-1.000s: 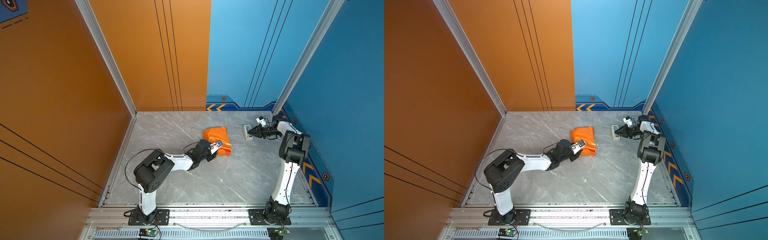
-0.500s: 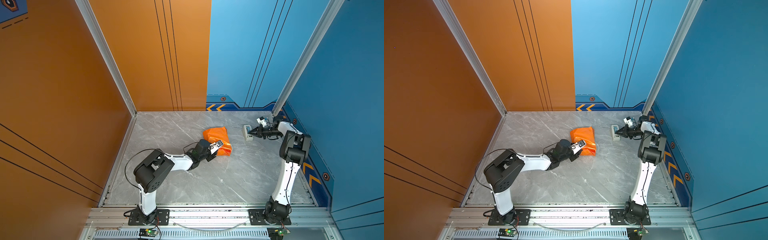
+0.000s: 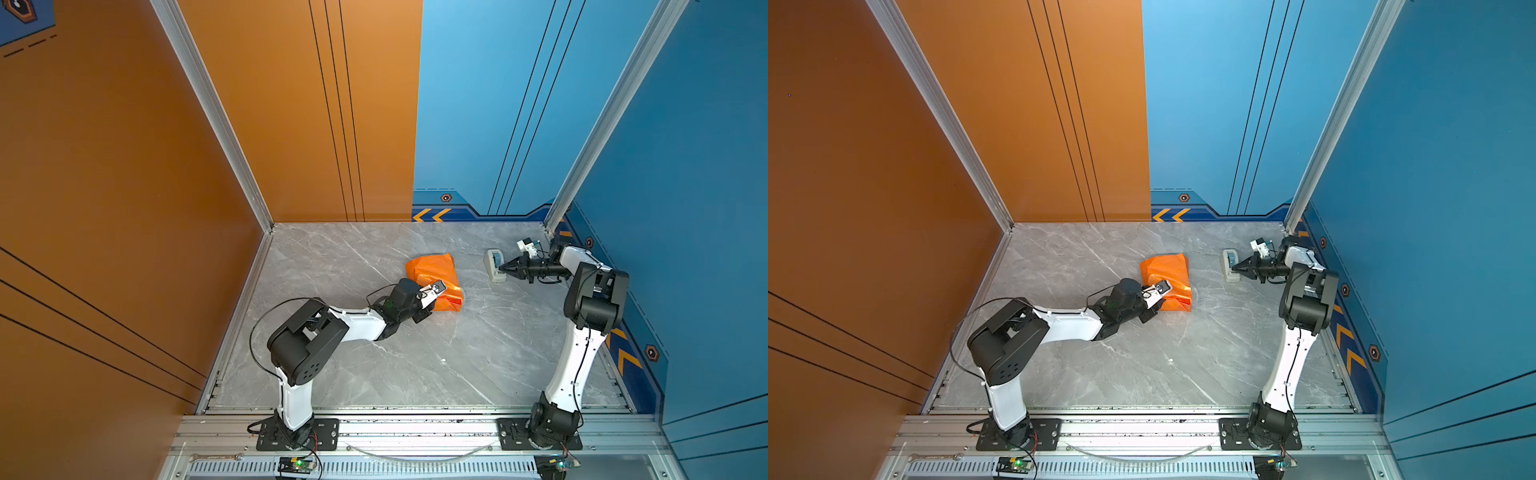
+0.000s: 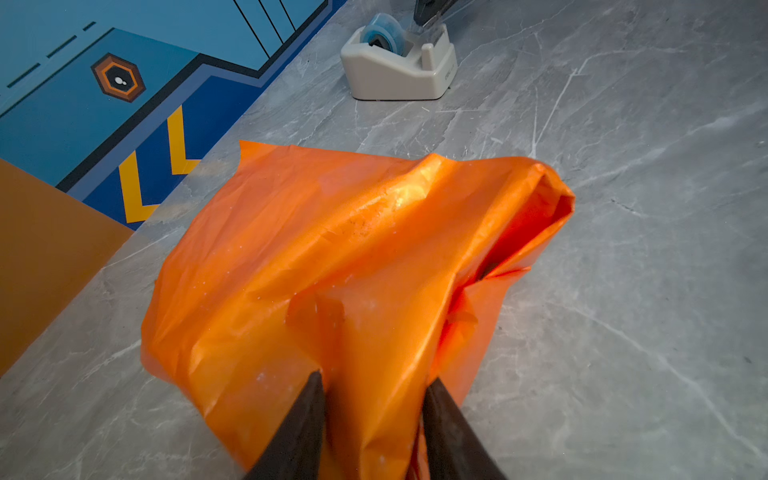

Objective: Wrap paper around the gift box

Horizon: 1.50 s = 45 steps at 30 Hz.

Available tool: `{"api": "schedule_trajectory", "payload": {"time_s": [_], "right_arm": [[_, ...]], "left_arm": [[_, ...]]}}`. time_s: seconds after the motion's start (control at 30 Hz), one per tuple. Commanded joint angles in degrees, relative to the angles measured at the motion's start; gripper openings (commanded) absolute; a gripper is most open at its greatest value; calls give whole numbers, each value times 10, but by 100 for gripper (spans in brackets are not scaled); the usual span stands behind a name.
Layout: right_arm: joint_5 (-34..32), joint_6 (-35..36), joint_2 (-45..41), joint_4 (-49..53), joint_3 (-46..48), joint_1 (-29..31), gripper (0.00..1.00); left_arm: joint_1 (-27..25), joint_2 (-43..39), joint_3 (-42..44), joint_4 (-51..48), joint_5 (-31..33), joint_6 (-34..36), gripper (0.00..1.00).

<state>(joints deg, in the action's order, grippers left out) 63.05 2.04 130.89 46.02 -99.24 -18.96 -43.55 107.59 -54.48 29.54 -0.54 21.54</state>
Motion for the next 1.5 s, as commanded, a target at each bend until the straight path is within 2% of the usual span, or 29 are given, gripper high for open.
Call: {"api": "schedule_trajectory", "payload": {"time_s": [0.0,0.3,0.63,0.83,1.17,1.47], "right_arm": [[19,-16,-50,28,16,-9,0],[-3,-64,-100,7,77,-20,0],[-42,-125,-184,-77,229,-23,0],[-73,-159,-178,-148,291,-23,0],[-148,-198,-170,-204,321,-24,0],[-98,-203,-157,-212,328,14,0]], "left_arm": [[12,44,23,-134,-3,-13,40],[11,41,22,-134,-4,-12,39],[7,42,21,-134,-5,-12,40],[6,41,22,-134,-4,-11,40],[4,40,25,-134,-1,-12,40],[3,43,25,-134,-1,-12,40]]}}
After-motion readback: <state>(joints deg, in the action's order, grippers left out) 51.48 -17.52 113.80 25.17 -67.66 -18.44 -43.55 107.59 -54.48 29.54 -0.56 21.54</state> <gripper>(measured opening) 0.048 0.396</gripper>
